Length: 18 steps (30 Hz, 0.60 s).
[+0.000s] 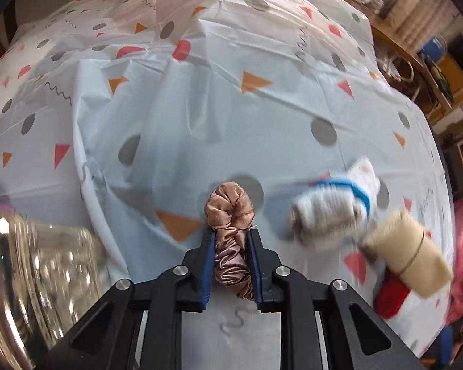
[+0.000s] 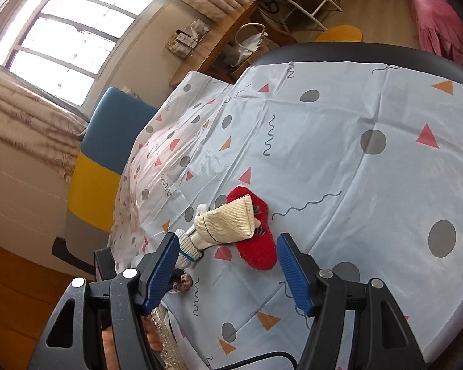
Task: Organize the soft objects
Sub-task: 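Lower the left tool onto the brown satin scrunchie and grasp it, then grasp the beige sock with the right tool while left tool holds the scrunchie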
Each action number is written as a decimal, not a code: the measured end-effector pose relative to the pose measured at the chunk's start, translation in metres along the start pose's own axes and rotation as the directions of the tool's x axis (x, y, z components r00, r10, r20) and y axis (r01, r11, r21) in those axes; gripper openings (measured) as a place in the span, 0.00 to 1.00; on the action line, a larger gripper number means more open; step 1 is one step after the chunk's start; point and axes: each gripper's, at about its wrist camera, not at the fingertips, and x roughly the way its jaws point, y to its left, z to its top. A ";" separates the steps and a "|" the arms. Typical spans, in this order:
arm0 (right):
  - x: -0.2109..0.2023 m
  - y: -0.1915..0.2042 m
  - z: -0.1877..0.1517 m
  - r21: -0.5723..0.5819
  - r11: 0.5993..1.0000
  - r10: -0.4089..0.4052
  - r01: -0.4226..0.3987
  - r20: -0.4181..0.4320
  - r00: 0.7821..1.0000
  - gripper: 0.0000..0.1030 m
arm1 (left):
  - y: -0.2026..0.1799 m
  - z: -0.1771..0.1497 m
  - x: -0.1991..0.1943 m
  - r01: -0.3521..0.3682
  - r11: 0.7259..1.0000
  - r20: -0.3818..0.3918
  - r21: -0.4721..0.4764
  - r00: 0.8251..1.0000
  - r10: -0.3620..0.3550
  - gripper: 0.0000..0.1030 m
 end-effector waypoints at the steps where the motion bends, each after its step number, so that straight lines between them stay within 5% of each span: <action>1: 0.000 -0.001 0.000 0.004 1.000 0.001 -0.001 -0.003 1.000 0.64 | -0.003 -0.008 -0.002 -0.003 1.000 0.000 0.023 1.000 0.003 0.20; 7: 0.007 0.002 -0.003 -0.022 1.000 -0.007 0.006 -0.042 0.999 0.64 | -0.016 -0.066 -0.018 0.042 0.989 0.009 0.144 0.999 -0.044 0.20; 13: 0.016 0.015 -0.011 -0.121 0.992 -0.052 0.042 -0.083 0.995 0.64 | -0.023 -0.124 -0.031 0.020 0.950 0.118 0.313 0.991 -0.060 0.20; 16: 0.022 0.037 -0.020 -0.278 0.955 -0.129 0.099 -0.093 0.987 0.64 | -0.019 -0.134 -0.036 0.024 0.943 0.148 0.332 0.986 -0.077 0.20; 18: 0.028 0.058 -0.024 -0.430 0.894 -0.183 0.129 -0.086 0.979 0.65 | -0.019 -0.134 -0.036 0.034 0.940 0.148 0.339 0.985 -0.089 0.20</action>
